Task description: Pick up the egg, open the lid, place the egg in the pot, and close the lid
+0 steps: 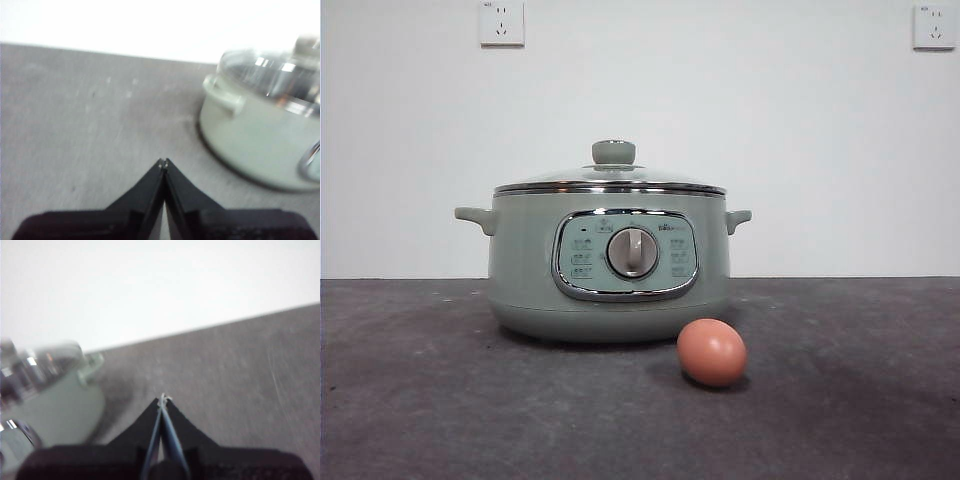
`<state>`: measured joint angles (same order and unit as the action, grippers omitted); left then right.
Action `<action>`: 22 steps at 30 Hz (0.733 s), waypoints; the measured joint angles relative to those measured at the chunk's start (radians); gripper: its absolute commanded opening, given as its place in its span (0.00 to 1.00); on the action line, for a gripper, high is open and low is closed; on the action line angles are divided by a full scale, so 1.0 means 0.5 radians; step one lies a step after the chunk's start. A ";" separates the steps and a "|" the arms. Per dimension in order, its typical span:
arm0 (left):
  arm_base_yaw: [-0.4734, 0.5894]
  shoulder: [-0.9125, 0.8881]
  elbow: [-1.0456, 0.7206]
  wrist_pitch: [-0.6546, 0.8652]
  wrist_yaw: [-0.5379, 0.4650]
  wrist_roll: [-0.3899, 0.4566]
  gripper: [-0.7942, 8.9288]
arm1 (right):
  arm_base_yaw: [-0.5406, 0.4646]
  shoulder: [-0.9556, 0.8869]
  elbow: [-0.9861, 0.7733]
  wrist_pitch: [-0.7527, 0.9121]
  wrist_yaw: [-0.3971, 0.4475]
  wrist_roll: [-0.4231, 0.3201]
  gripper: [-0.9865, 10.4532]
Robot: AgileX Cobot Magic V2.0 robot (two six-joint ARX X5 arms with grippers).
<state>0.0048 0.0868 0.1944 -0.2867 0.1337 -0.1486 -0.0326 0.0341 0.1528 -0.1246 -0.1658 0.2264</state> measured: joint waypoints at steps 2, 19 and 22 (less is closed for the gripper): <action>0.000 0.039 0.123 -0.078 0.018 -0.024 0.07 | -0.001 0.057 0.126 -0.058 -0.011 0.034 0.08; 0.000 0.674 1.324 -1.010 0.503 0.109 0.07 | 0.000 0.883 1.566 -1.418 -0.370 -0.396 0.08; 0.000 0.768 1.508 -1.196 0.562 0.207 0.07 | 0.000 0.978 1.733 -1.653 -0.424 -0.488 0.08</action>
<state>0.0048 0.4706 0.9482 -0.8845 0.4149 -0.0452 -0.0326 0.5232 1.0195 -0.9508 -0.3779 -0.0174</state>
